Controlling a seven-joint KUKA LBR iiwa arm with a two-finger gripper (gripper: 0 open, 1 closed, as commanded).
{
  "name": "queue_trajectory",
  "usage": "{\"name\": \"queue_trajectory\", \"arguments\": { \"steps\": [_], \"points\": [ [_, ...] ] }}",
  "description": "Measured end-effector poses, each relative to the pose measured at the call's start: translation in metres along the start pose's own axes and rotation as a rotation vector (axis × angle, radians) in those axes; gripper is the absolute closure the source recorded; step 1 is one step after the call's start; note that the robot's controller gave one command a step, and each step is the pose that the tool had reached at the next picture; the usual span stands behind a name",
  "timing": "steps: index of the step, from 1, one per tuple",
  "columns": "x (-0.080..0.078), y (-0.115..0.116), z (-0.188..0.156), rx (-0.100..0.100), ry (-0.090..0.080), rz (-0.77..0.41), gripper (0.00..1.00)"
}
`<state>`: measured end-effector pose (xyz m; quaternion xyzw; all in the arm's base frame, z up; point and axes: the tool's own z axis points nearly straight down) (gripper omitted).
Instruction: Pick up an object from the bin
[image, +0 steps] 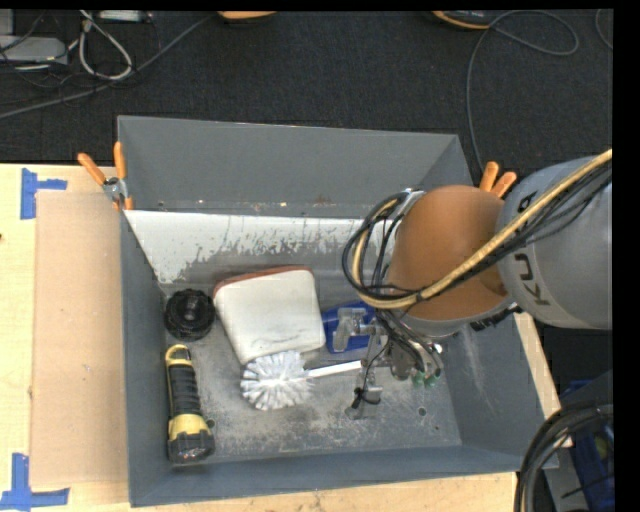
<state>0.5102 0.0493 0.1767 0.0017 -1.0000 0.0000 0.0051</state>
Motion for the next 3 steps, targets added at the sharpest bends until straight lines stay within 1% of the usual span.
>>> {"name": "queue_trajectory", "arguments": {
  "steps": [1,2,3],
  "points": [
    [-0.002,0.000,-0.003,0.000,-0.007,0.002,0.00],
    [-0.017,0.037,0.067,0.000,-0.008,-0.105,0.00],
    [-0.023,0.064,0.108,0.001,-0.005,-0.173,0.00]
  ]
}}
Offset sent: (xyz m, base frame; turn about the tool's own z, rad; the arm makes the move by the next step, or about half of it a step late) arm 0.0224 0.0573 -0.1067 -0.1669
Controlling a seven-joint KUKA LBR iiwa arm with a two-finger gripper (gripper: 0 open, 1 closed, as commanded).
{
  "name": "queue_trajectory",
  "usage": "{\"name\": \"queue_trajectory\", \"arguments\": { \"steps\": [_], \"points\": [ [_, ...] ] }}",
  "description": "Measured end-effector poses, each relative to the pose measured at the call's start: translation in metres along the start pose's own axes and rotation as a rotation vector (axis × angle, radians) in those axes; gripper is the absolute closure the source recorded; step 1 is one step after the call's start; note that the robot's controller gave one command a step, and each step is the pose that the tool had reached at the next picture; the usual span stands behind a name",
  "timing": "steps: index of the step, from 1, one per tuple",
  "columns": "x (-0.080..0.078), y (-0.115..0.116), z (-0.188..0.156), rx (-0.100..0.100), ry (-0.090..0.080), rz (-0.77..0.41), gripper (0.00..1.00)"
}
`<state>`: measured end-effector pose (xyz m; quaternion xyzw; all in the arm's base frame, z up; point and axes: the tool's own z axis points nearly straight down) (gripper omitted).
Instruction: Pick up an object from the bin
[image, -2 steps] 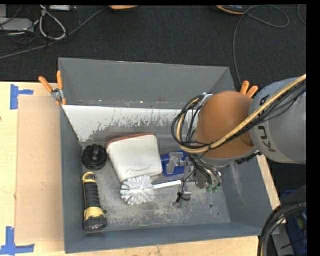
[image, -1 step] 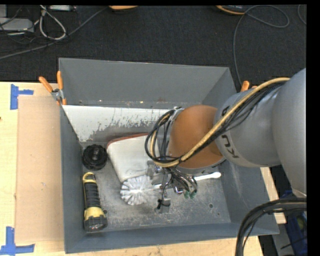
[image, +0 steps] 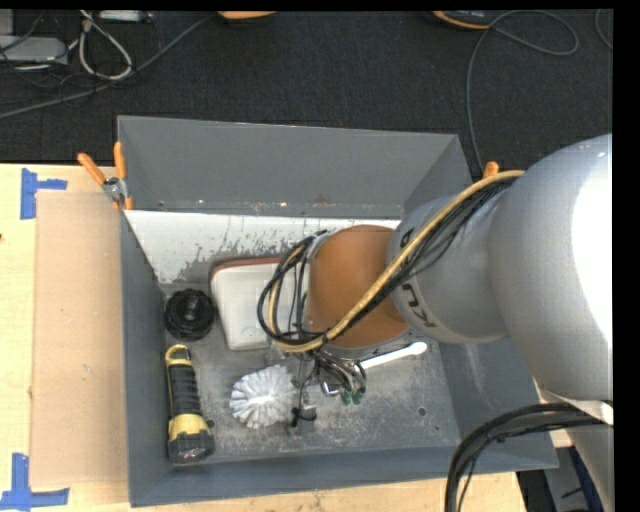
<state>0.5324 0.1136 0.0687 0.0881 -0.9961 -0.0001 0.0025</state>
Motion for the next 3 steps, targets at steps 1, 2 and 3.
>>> {"name": "queue_trajectory", "arguments": {
  "steps": [1,2,3],
  "points": [
    [0.0018,-0.0019,-0.0002,0.001,0.001,-0.146,0.00],
    [0.0024,0.0003,0.0011,-0.001,0.008,-0.020,0.00],
    [0.0021,-0.0016,0.0004,0.000,0.005,-0.128,1.00]
  ]
}}
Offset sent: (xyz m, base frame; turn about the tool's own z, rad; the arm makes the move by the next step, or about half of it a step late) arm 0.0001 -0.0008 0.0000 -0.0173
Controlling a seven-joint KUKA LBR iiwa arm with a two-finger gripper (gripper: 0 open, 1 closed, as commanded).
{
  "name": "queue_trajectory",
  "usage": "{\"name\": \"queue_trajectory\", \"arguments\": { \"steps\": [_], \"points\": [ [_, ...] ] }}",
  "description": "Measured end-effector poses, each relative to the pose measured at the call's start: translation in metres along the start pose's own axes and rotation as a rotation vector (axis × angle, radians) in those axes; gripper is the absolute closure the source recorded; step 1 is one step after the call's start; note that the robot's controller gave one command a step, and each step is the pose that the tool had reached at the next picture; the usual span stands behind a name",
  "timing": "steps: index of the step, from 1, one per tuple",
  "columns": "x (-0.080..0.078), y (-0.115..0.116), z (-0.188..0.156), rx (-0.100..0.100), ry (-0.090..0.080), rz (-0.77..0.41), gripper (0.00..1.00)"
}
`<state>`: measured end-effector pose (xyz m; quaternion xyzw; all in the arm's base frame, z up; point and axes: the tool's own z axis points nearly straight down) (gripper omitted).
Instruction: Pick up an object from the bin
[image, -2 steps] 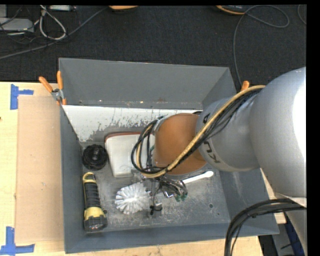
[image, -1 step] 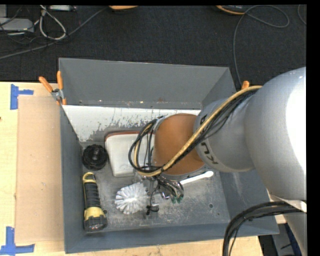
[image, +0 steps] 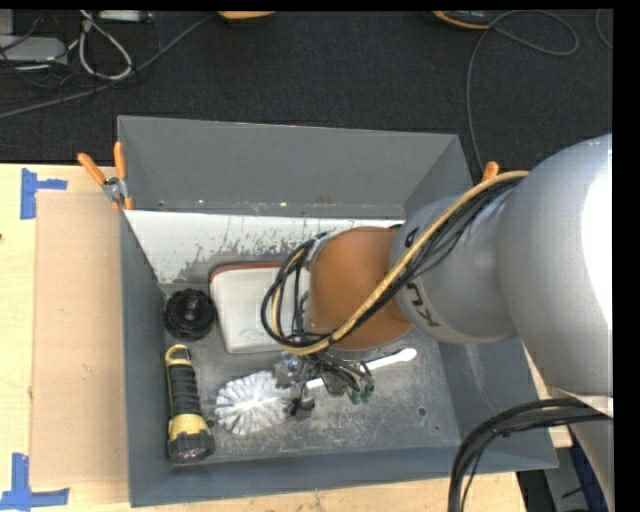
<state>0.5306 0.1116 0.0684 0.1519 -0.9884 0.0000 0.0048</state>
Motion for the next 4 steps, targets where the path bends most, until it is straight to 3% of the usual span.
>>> {"name": "queue_trajectory", "arguments": {
  "steps": [3,4],
  "points": [
    [0.000,0.000,-0.009,-0.001,0.001,0.003,1.00],
    [0.002,0.001,-0.030,-0.001,0.005,0.005,1.00]
  ]
}}
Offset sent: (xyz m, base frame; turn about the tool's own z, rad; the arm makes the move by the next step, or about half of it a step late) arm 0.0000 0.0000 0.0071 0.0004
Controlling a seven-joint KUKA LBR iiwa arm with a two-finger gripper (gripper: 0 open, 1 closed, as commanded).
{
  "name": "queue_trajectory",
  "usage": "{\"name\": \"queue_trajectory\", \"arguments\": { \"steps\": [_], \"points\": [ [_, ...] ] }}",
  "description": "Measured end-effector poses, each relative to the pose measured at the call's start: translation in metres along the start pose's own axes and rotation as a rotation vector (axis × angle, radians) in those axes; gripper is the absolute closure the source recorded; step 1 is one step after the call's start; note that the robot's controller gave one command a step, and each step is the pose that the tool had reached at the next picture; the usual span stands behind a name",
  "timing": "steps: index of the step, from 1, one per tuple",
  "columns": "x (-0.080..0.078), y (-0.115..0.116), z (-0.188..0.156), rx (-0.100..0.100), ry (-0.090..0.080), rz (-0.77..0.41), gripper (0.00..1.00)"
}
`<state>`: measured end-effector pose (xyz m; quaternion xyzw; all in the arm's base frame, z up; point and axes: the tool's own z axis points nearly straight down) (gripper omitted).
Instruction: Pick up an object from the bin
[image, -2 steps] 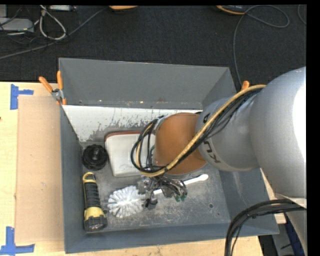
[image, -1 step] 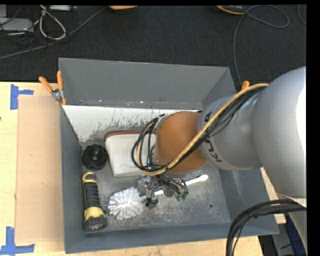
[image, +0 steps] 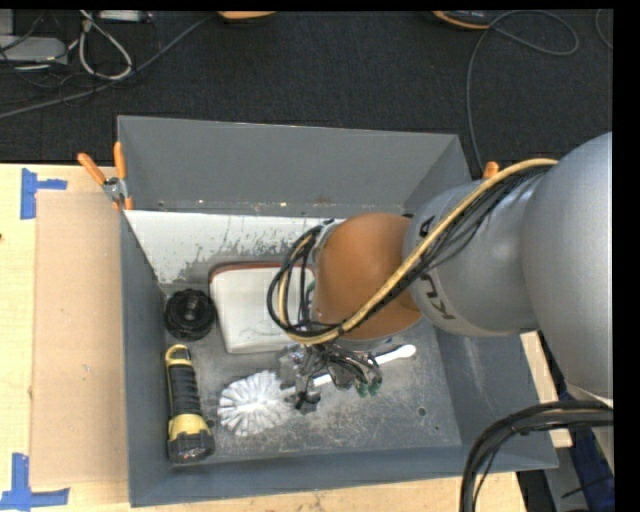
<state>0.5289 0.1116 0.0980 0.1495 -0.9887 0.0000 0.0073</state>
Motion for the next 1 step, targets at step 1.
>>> {"name": "queue_trajectory", "arguments": {
  "steps": [1],
  "points": [
    [-0.0005,0.0003,-0.0258,0.000,-0.003,0.000,1.00]
  ]
}}
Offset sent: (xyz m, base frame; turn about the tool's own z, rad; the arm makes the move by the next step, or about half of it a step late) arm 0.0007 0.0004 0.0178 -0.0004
